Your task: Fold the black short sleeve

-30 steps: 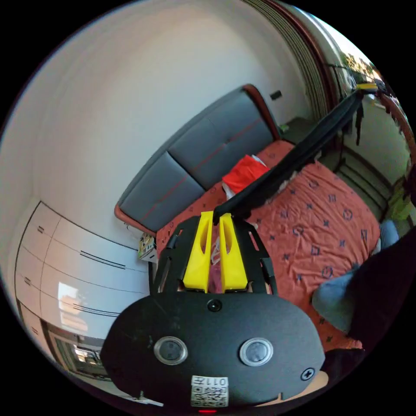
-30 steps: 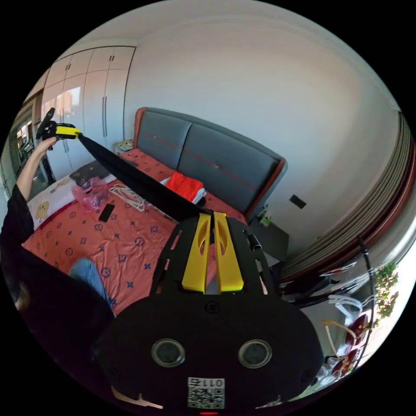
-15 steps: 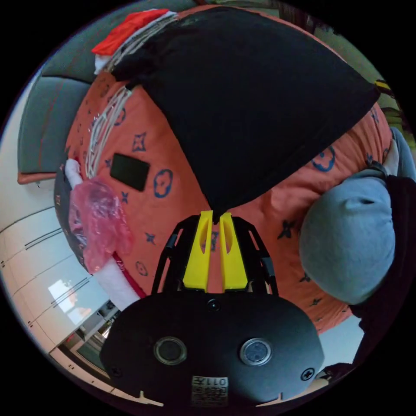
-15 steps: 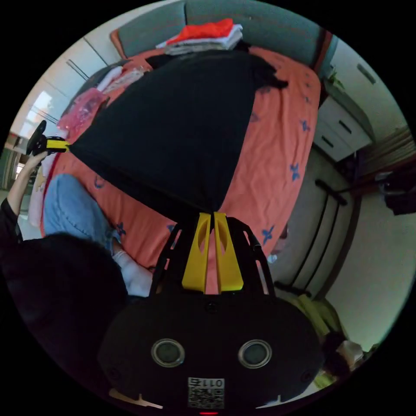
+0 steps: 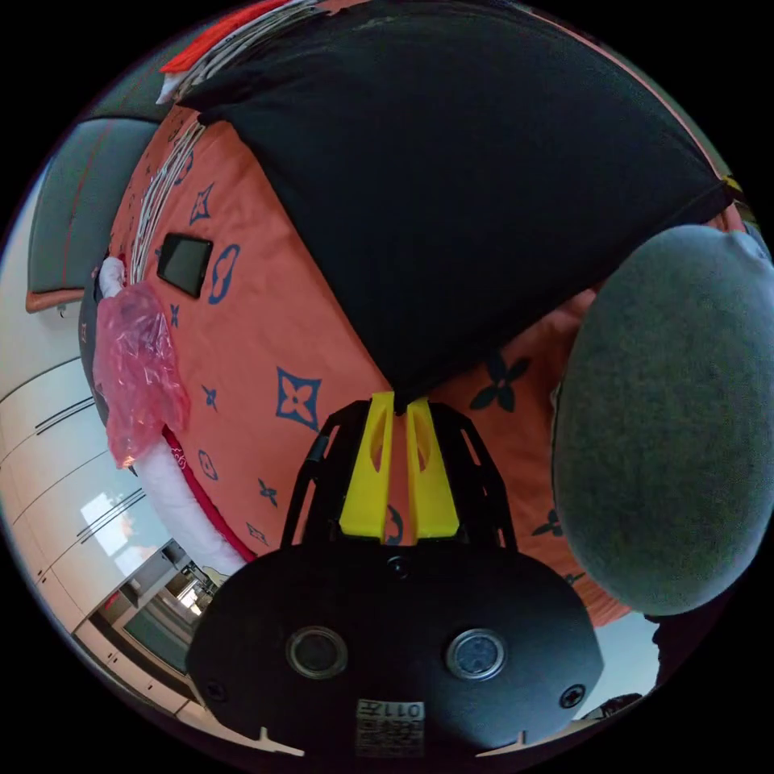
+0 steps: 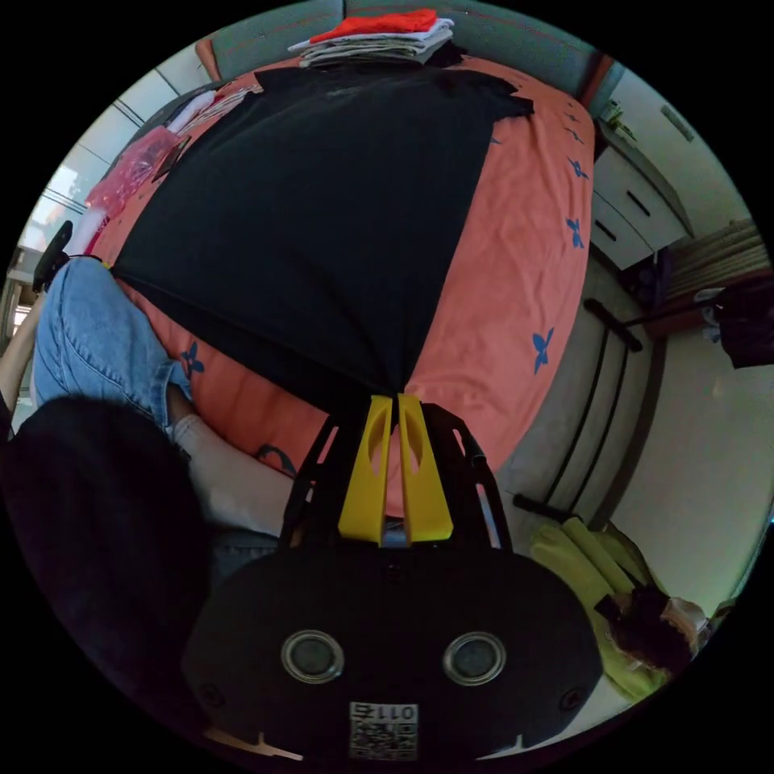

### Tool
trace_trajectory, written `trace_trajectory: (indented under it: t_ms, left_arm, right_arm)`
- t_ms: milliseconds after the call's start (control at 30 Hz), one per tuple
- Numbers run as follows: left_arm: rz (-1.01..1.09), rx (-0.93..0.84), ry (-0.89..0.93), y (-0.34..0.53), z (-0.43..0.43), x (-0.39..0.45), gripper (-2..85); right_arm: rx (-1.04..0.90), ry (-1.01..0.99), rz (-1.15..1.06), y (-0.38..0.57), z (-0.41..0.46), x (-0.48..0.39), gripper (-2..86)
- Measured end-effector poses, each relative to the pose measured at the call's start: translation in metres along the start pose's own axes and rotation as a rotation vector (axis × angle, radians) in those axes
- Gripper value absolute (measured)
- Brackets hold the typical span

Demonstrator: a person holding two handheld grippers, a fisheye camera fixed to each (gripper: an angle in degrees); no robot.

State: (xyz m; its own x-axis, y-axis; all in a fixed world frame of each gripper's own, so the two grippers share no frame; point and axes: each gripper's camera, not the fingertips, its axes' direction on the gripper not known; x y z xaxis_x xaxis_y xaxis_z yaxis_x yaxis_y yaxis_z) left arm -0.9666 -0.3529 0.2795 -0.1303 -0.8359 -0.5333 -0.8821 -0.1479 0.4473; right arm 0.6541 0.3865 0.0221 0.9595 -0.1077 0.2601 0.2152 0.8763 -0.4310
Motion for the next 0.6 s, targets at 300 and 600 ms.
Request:
trace_trajectory:
  t_ms: [300,600]
  left_arm:
    - [-0.043,0.047,-0.015,0.058,0.071,-0.035,3.2]
    - [-0.257,-0.032,0.042,0.181,0.129,-0.157,8.9]
  right_arm:
    - [-0.037,0.01,-0.049,-0.011,0.046,0.001,4.8]
    - [0.082,-0.117,0.064,-0.008,0.022,0.069,15.1]
